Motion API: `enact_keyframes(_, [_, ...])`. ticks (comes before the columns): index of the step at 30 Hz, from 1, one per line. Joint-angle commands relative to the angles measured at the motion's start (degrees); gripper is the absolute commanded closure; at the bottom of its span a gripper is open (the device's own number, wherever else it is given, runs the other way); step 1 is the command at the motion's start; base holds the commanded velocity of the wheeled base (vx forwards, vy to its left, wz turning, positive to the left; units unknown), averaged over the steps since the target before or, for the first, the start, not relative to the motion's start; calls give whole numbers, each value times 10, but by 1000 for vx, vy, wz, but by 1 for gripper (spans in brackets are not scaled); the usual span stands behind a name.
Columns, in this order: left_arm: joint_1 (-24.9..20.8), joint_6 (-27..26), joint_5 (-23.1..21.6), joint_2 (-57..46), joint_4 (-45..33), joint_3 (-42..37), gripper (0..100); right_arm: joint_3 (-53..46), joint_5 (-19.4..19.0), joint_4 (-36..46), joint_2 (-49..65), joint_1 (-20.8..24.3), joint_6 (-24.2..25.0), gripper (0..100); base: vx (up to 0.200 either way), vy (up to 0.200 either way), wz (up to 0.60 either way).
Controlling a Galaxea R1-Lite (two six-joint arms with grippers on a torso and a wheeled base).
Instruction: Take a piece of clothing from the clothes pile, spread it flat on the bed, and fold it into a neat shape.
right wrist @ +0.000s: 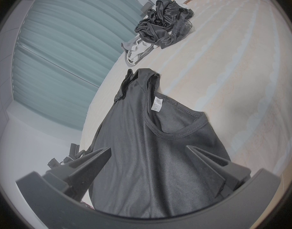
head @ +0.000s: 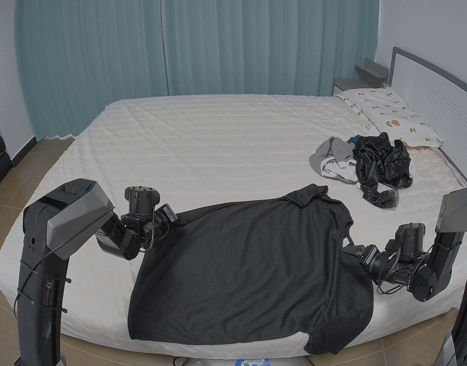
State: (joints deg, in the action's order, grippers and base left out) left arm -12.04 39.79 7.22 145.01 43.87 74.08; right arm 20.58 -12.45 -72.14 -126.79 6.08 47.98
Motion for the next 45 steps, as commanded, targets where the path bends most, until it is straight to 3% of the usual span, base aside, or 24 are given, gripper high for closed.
enact_keyframes(1, [7,1,13,13,1,20,100,0,0,0,1,1,0,0,0,0,0])
enact_keyframes(6, [22,3,37,22,5,46,100,0,0,0,-1,1,0,0,0,0,0])
enact_keyframes(33, [64,3,51,84,23,122,100,3,0,-3,-11,2,2,0,0,0,0])
enact_keyframes(34, [64,4,51,84,23,123,0,3,0,-5,-9,2,2,0,0,0,0])
enact_keyframes(41, [64,6,51,84,24,124,0,-6,3,-45,-6,2,3,0,0,0,0])
enact_keyframes(44, [66,31,52,77,23,119,0,-10,11,-64,8,10,4,0,0,0,0])
enact_keyframes(45, [67,69,51,63,17,117,0,-6,12,-70,10,17,5,0,0,0,0])
